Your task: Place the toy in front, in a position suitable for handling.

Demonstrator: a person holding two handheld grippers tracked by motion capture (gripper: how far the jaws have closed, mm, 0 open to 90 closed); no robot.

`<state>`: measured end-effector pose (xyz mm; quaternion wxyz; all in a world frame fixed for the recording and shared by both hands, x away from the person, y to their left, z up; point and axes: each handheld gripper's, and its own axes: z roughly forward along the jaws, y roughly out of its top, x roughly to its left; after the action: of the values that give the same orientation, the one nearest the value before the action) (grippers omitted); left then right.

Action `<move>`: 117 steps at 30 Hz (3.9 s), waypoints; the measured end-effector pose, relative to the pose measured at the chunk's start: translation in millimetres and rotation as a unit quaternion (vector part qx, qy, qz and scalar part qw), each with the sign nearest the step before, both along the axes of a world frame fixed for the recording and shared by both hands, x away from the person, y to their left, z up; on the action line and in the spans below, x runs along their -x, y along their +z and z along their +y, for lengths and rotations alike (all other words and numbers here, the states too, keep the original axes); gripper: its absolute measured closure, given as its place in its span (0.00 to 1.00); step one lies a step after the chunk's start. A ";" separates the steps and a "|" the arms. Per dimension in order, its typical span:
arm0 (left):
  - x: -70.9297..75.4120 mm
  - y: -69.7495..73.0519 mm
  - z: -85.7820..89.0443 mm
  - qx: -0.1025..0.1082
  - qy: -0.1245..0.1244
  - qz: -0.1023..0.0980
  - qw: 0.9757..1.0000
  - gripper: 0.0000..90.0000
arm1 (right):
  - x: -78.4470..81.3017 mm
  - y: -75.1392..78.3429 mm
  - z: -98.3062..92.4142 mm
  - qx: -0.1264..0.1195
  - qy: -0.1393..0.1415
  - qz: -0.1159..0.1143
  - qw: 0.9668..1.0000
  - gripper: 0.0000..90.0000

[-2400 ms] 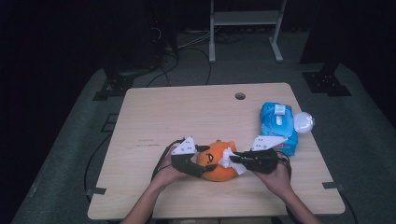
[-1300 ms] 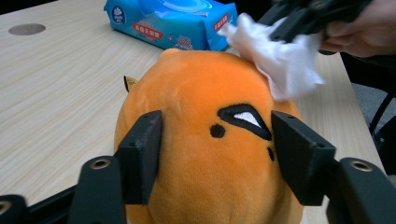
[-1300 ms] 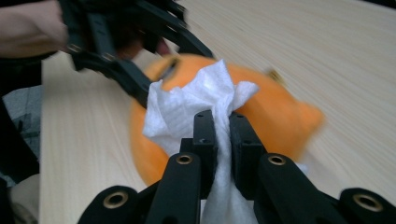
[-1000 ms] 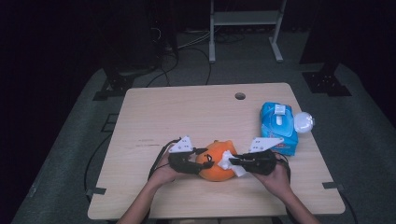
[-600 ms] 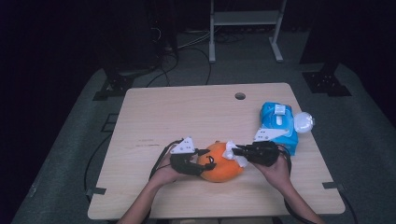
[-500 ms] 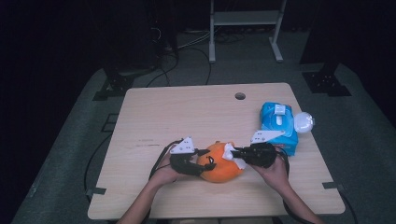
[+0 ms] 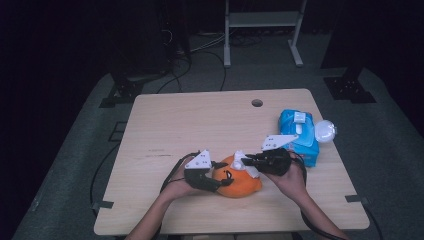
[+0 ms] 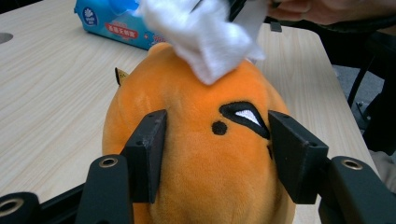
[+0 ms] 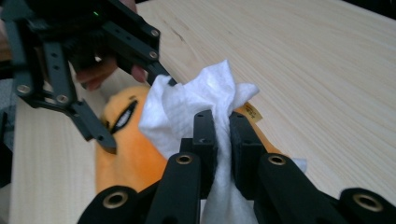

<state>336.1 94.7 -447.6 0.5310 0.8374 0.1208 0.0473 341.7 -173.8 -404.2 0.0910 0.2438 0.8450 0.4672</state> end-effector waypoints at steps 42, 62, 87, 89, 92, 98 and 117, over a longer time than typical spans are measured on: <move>-11.0 -1.0 1.6 0.020 0.016 0.042 0.999 0.43 | 21.4 -19.7 -39.2 -0.001 0.001 0.043 0.999 0.91; -15.1 14.3 2.9 0.012 0.032 0.041 0.999 0.39 | 19.9 -13.9 -15.4 -0.003 0.008 0.015 1.000 0.91; -16.2 14.5 19.2 0.015 0.026 0.060 0.998 0.44 | 13.4 -21.3 -24.5 -0.009 -0.034 0.034 0.999 0.91; -17.0 13.7 16.8 0.012 0.034 0.065 0.997 0.49 | 13.7 -20.3 -23.9 -0.007 -0.035 0.032 0.999 0.92; -18.7 14.1 13.5 0.016 0.041 0.059 0.997 0.53 | 19.2 -11.4 -20.8 -0.003 -0.035 0.007 0.999 0.92; -17.4 13.8 5.7 0.018 0.041 0.056 0.997 0.52 | 30.0 2.1 9.0 0.012 0.010 -0.033 0.999 0.92; -20.8 10.0 10.9 0.017 0.041 0.062 0.997 0.51 | 7.4 -4.8 -22.6 0.010 -0.022 -0.012 1.000 0.92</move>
<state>356.8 105.6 -437.6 0.5339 0.8242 0.1885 0.0146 334.3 -196.5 -408.9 0.1144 0.2559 0.8430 0.4592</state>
